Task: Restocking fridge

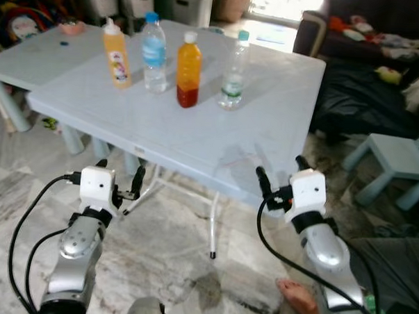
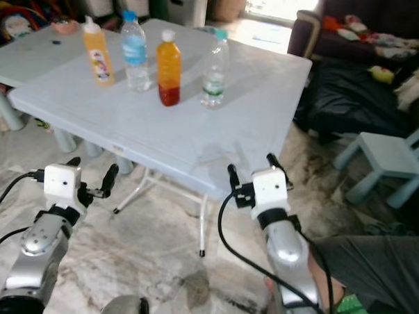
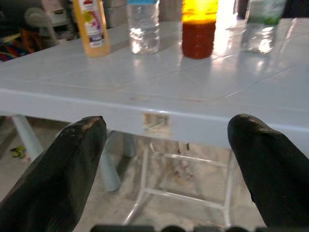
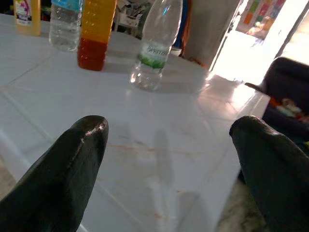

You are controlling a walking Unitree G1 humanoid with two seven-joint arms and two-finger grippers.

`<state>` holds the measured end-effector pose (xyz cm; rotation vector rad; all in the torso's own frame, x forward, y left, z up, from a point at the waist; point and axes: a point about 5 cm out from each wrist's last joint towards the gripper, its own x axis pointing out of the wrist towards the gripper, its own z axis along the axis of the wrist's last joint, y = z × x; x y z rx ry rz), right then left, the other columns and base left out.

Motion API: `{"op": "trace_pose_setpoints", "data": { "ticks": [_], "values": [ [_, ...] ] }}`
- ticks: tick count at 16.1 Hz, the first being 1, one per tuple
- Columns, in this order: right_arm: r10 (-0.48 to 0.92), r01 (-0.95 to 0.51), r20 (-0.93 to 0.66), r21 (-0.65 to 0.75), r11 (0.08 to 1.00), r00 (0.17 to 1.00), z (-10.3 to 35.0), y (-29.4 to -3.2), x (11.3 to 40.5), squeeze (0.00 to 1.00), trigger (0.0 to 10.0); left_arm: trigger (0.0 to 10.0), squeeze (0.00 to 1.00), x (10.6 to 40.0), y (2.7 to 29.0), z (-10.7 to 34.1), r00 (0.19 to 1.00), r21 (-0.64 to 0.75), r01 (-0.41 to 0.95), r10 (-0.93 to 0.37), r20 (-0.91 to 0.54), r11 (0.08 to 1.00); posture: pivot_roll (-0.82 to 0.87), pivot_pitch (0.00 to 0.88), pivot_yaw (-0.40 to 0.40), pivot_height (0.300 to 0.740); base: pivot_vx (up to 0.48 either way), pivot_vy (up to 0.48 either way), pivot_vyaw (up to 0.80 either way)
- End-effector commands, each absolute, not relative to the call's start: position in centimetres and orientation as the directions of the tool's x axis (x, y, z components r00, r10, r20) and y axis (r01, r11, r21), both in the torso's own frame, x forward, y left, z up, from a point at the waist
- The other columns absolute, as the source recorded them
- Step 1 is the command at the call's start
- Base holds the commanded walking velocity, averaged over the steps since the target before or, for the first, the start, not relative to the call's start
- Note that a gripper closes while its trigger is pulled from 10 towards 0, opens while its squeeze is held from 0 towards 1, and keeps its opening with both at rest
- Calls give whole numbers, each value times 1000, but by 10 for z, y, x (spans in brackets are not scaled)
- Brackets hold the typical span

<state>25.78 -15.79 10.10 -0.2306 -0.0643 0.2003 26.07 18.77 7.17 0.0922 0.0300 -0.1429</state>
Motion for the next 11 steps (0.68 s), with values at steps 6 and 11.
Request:
{"op": "trace_pose_setpoints", "data": {
  "ticks": [6,11],
  "values": [
    [198,-174,73,-259,950,977,107,-160,259,0,10000,10000,0,270,173,78,981,86,194,-194,-5,977,-12,18,-31,740,480,0,0],
    [209,-183,74,-266,947,975,107,-158,259,0,10000,10000,0,272,171,75,981,61,194,-193,-17,979,-12,14,-26,740,442,0,0]
  ]
}}
